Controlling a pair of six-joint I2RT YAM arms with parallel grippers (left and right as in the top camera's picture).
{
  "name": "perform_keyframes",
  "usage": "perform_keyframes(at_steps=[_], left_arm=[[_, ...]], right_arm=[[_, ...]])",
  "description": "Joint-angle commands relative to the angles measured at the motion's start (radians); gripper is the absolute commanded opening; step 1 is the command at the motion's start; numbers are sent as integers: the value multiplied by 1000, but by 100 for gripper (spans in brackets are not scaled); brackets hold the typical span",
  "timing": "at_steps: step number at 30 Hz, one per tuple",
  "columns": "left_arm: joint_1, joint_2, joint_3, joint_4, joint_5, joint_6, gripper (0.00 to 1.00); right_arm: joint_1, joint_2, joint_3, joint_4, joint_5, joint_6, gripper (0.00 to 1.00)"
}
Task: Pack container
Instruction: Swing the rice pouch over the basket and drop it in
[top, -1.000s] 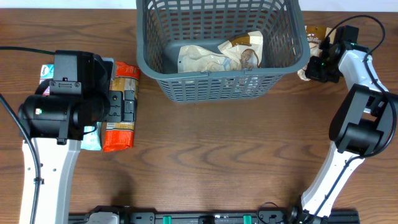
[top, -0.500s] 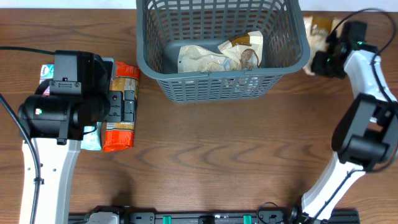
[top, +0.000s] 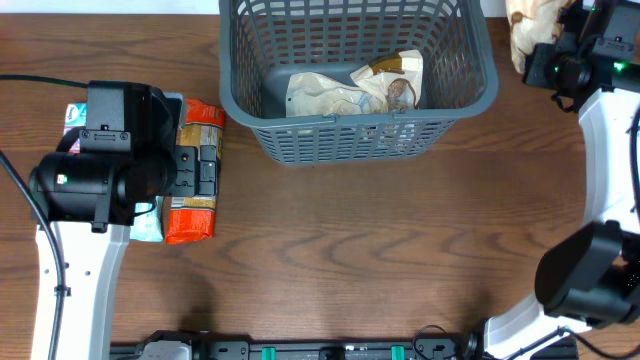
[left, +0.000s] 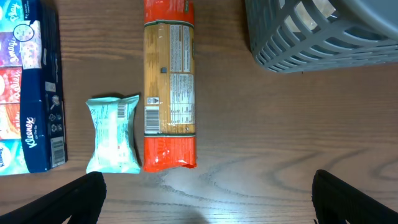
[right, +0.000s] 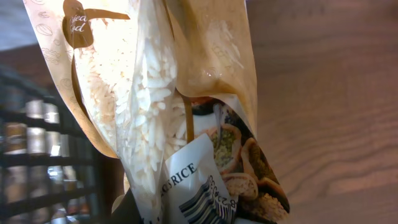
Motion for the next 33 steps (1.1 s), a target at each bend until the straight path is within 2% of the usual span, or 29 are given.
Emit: perform_keyframes(at_steps=[1, 8, 13, 19, 28, 33], left_arm=[[4, 1, 10, -3, -8, -8, 99], [4, 1, 10, -3, -8, -8, 99], [4, 1, 10, -2, -8, -8, 99], [4, 1, 10, 5, -8, -8, 99], [4, 1, 10, -15, -8, -8, 99], [4, 1, 10, -44, -8, -8, 99]], right_arm=[[49, -140, 16, 35, -19, 14, 1], [103, -337, 16, 148, -18, 14, 2], [127, -399, 16, 164, -56, 14, 1], [245, -354, 15, 105, -262, 18, 1], [476, -231, 15, -14, -261, -51, 1], [525, -165, 15, -138, -190, -98, 1]])
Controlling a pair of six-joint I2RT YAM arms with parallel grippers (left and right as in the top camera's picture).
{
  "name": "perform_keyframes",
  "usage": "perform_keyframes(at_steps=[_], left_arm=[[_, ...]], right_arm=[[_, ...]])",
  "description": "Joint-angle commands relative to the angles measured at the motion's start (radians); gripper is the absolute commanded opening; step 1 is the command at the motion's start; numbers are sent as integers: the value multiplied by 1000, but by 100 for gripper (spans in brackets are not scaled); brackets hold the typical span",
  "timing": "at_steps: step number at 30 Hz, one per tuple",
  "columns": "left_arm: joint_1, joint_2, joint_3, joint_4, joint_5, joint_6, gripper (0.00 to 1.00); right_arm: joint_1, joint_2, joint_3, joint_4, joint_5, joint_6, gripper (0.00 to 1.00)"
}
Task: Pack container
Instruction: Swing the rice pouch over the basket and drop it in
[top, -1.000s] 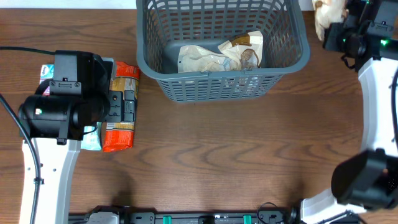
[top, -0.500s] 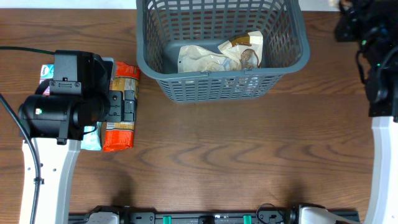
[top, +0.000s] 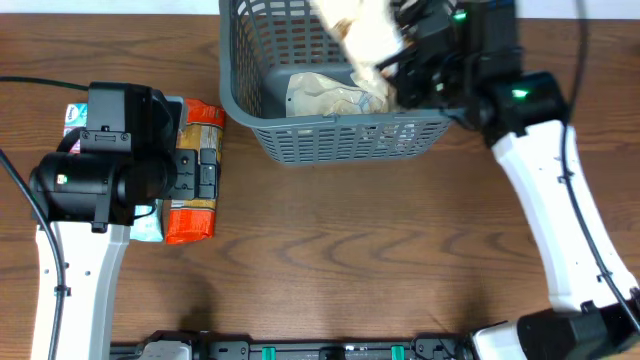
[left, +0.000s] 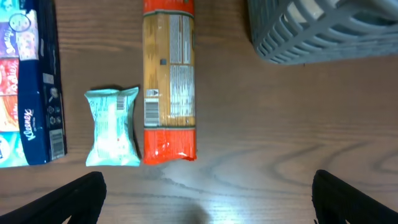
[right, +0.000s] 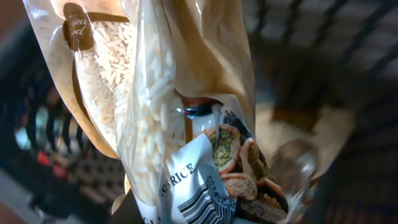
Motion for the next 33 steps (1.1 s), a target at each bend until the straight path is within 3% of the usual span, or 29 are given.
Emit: perform_keyframes(at_steps=[1, 11, 12, 15, 27, 33], left_arm=[[4, 1, 10, -19, -8, -8, 99], [5, 1, 10, -45, -8, -7, 99], [5, 1, 10, -45, -8, -3, 99], [5, 1, 10, -44, -8, -3, 99], [5, 1, 10, -43, -53, 26, 99], [76, 1, 10, -22, -192, -94, 99]], right_arm=[[9, 24, 13, -45, 55, -56, 1], [8, 85, 13, -188, 312, -40, 2], [8, 85, 13, -193, 319, -37, 20], [8, 85, 13, -200, 319, -37, 99], [8, 79, 43, -169, 318, -37, 99], [-8, 67, 209, -171, 319, -9, 99]])
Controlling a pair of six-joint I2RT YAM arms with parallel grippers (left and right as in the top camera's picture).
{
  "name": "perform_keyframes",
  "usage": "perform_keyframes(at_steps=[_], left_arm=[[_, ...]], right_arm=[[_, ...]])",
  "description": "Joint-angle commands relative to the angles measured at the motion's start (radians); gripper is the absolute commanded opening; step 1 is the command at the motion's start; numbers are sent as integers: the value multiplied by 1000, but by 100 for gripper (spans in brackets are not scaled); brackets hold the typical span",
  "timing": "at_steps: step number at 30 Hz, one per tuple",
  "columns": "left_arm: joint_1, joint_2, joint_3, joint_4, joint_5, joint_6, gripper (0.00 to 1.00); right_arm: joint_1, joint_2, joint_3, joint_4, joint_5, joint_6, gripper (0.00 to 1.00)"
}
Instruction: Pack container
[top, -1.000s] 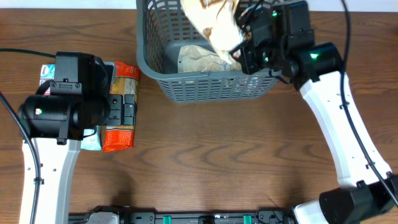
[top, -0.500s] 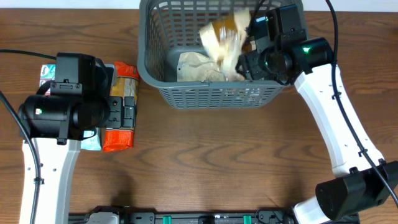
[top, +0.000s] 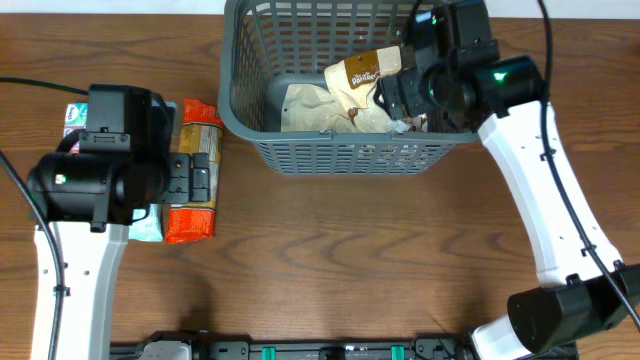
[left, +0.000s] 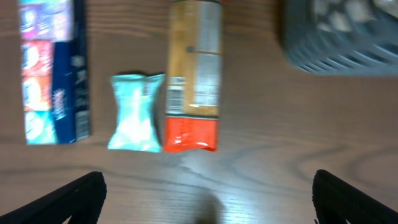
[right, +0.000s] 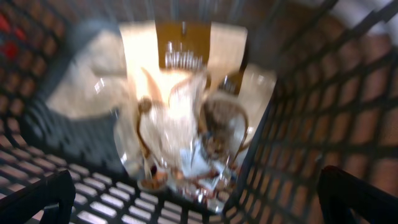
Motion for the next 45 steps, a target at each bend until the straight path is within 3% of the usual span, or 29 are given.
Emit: perform_keyframes(at_steps=[1, 9, 15, 21, 30, 37, 45], left_arm=[[75, 1, 10, 13, -88, -79, 99], [329, 2, 10, 11, -47, -106, 99], [493, 28, 10, 77, -31, -71, 99], [612, 151, 10, 224, -31, -6, 99], [701, 429, 10, 419, -35, 72, 99], [715, 557, 10, 583, -25, 209, 100], [715, 642, 10, 646, 167, 404, 94]], right_arm=[[-20, -18, 134, 3, 7, 26, 99], [-173, -61, 348, -47, 60, 133, 99], [-339, -84, 356, -161, 59, 143, 99], [-399, -84, 356, -267, 60, 84, 99], [-399, -84, 356, -341, 108, 39, 99], [-399, -84, 356, -391, 108, 61, 99], [-399, -84, 356, -425, 108, 77, 99]])
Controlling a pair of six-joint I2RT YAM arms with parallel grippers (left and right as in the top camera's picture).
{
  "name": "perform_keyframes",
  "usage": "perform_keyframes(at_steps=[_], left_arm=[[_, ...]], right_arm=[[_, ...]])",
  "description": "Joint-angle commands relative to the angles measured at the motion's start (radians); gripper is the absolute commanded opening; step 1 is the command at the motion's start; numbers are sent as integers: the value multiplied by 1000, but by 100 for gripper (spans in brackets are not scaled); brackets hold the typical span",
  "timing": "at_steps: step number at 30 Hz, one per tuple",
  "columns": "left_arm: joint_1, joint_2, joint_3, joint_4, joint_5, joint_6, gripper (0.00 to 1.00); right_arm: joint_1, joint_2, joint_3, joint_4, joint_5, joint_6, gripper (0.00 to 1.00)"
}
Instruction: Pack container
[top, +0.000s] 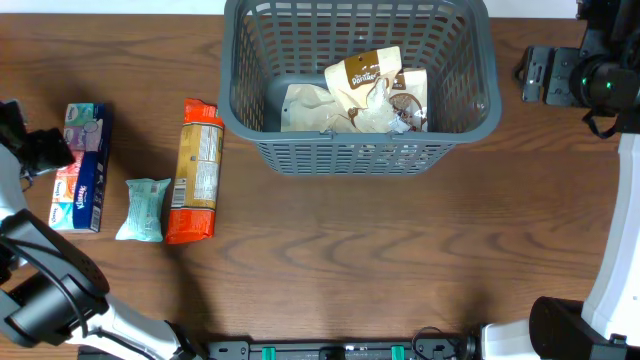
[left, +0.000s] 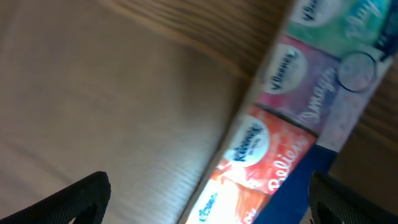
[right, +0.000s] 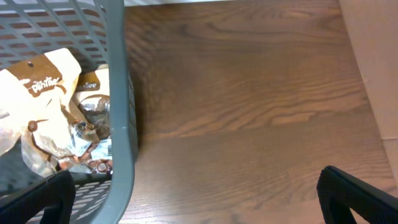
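Note:
A grey basket (top: 360, 150) at the back centre holds a brown-labelled bag (top: 365, 75), a rice bag (top: 400, 100) and a pale bag (top: 310, 105). Left of the basket lie an orange pasta pack (top: 195, 170), a teal packet (top: 145, 208) and a Kleenex tissue pack (top: 82, 165). My left gripper (left: 208, 202) is open, low and close over the tissue pack (left: 280, 143), at the table's far left edge. My right gripper (right: 199, 202) is open and empty over bare wood, just right of the basket's rim (right: 118, 93).
The pasta pack, teal packet and tissue pack lie side by side in a row. The left arm (top: 30, 150) sits at the left border, the right arm (top: 580, 75) at the back right. The table's right edge (right: 373, 112) shows in the right wrist view.
My right gripper was open inside the basket over the dropped bag; now it is outside, to the basket's right. My left arm went from above the pasta and teal packet to the tissue pack.
My right gripper first held a rice bag at the far right of the table, then over the basket. Then it was open with the bag lying in the basket, and now it is outside. My left gripper stayed open over the pasta, then shifted to the tissues.

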Motion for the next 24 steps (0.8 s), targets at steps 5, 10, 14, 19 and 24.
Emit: perform_keyframes(at_steps=[5, 10, 14, 19, 24], left_arm=[[3, 91, 9, 16, 202, 151, 90], [2, 165, 9, 5, 255, 197, 82], [-1, 206, 9, -2, 299, 253, 83], [-5, 238, 9, -2, 299, 269, 79], [-6, 240, 9, 12, 298, 268, 19]], right_arm=[[-5, -2, 10, -30, 14, 19, 99], [-4, -2, 10, -37, 14, 28, 99], [-3, -2, 10, -49, 14, 35, 99], [-3, -2, 10, -56, 14, 54, 99], [-3, -2, 10, -60, 13, 58, 99]])
